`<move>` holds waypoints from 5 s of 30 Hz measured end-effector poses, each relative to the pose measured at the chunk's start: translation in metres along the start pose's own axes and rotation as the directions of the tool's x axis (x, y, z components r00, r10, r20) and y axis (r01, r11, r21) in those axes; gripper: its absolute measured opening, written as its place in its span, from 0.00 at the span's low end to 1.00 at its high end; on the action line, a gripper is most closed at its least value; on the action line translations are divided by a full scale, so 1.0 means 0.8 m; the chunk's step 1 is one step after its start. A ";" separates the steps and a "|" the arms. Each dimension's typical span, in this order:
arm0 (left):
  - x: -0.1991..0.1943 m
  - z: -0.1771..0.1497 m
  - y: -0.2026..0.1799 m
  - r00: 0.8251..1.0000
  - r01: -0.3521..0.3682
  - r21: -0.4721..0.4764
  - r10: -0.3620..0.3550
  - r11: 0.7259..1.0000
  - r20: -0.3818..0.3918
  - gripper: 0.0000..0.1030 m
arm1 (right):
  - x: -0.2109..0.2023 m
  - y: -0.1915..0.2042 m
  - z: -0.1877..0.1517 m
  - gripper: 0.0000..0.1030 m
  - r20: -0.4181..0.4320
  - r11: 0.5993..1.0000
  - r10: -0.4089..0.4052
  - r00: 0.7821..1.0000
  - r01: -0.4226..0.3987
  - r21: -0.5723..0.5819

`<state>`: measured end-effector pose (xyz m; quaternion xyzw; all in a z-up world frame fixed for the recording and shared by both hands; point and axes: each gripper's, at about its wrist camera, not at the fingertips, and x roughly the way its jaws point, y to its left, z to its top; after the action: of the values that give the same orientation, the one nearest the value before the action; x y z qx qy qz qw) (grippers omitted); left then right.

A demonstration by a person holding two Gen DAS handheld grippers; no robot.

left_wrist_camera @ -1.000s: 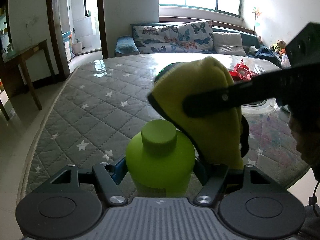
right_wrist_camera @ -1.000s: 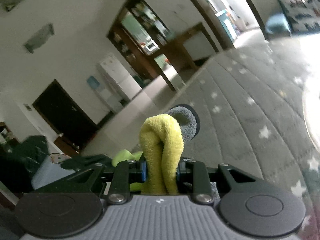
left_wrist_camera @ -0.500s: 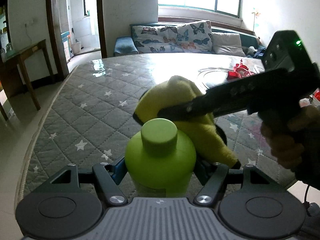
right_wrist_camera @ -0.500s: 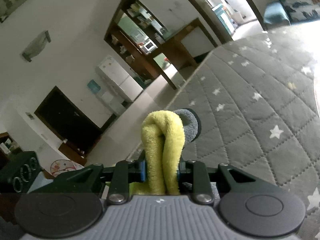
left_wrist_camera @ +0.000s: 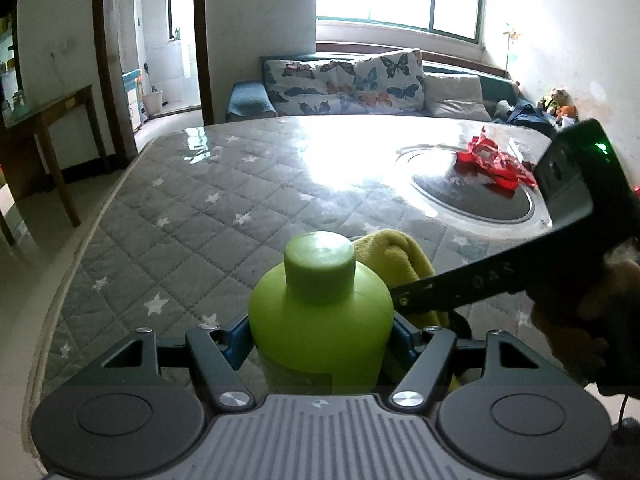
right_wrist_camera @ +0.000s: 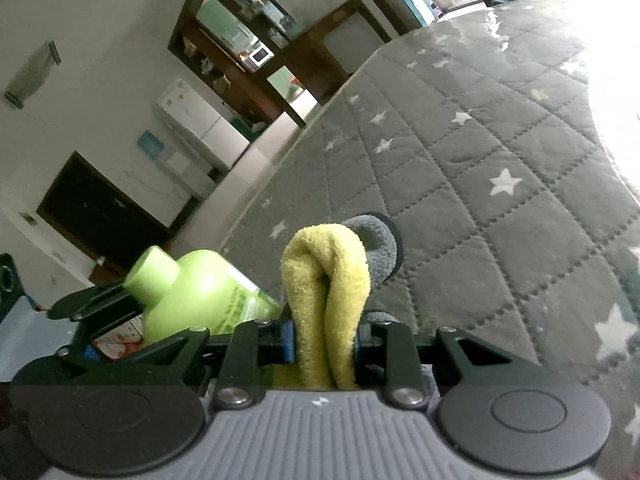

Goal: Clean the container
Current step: 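Sweep the cloth up and down the bottle with the right tool while the left tool holds it, then wipe the bottle once more with the right tool while the left tool holds it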

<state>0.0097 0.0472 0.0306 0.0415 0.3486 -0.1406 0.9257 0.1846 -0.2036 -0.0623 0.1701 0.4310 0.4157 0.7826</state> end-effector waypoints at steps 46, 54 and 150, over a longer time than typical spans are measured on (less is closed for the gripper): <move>0.062 0.040 -0.026 0.994 0.111 0.059 -0.111 0.992 0.007 0.70 | -0.002 -0.077 0.030 0.24 0.124 0.984 -0.122 0.985 0.104 0.144; 0.053 0.035 -0.023 0.995 0.097 0.030 -0.097 0.995 0.013 0.77 | -0.006 -0.066 0.024 0.25 0.133 0.979 -0.170 0.976 0.153 0.134; 0.039 0.023 -0.028 0.999 0.050 -0.013 -0.050 0.999 0.019 0.72 | -0.004 -0.057 0.016 0.24 0.132 0.988 -0.106 0.986 0.089 0.129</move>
<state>0.0372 0.0152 0.0250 0.0251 0.3419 -0.1619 0.9254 0.2174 -0.2321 -0.0822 0.2249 0.4081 0.3371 0.8181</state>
